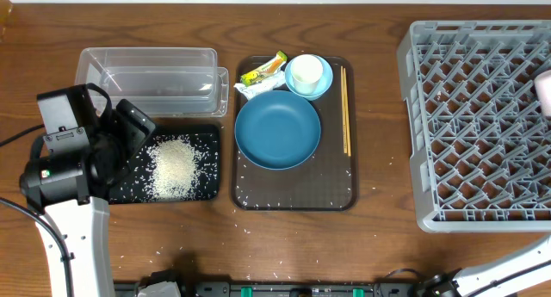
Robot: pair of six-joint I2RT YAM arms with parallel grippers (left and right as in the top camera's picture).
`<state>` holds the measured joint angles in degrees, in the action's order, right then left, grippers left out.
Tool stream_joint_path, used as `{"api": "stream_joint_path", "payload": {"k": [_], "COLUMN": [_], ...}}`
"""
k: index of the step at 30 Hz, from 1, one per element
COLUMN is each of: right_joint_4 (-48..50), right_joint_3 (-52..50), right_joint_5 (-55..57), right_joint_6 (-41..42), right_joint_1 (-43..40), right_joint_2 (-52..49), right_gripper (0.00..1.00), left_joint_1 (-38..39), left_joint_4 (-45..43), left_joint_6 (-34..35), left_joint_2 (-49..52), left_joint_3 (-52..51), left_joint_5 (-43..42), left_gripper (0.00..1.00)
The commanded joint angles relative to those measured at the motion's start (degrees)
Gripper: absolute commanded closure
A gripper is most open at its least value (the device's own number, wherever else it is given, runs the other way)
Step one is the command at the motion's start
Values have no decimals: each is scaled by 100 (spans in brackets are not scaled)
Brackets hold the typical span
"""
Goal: Sort waste into correct bins and load items into the dishwasher rack
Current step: 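Release the pink cup and raise the right gripper from the rack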
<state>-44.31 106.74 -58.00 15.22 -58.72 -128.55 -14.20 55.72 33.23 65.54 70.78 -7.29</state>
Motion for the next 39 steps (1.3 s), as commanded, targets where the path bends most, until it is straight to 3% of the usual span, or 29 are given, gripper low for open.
{"api": "stream_joint_path", "payload": {"k": [1, 5, 13, 16, 18, 20, 26, 39], "right_joint_4": [-140, -496, -833, -1314, -1836, -2251, -3108, -4135], "right_joint_3": [-42, -42, -42, -42, -42, -42, -42, -118], "right_joint_5": [673, 1228, 1187, 1189, 1191, 1191, 1215, 2363], "right_joint_6": [264, 433, 809, 710, 538, 330, -592, -1362], "right_joint_1": [-129, -168, -114, 48, 258, 538, 1709, 4496], "right_joint_2": [588, 1172, 2472, 3008, 3373, 3641, 3965, 3928], "right_gripper": [68, 52, 51, 45, 33, 1, 1, 1], "left_joint_1": [-26, -26, -26, -26, -26, -26, -26, -26], "left_joint_4": [20, 17, 17, 20, 17, 20, 17, 17], "left_joint_6": [7, 7, 7, 7, 7, 7, 7, 7], "left_joint_2": [7, 7, 7, 7, 7, 7, 7, 7], "left_joint_3": [96, 96, 96, 96, 96, 96, 96, 96], "left_joint_5": [50, 50, 50, 50, 50, 50, 50, 50], "left_gripper": [8, 9, 8, 8, 8, 9, 9, 8]}}
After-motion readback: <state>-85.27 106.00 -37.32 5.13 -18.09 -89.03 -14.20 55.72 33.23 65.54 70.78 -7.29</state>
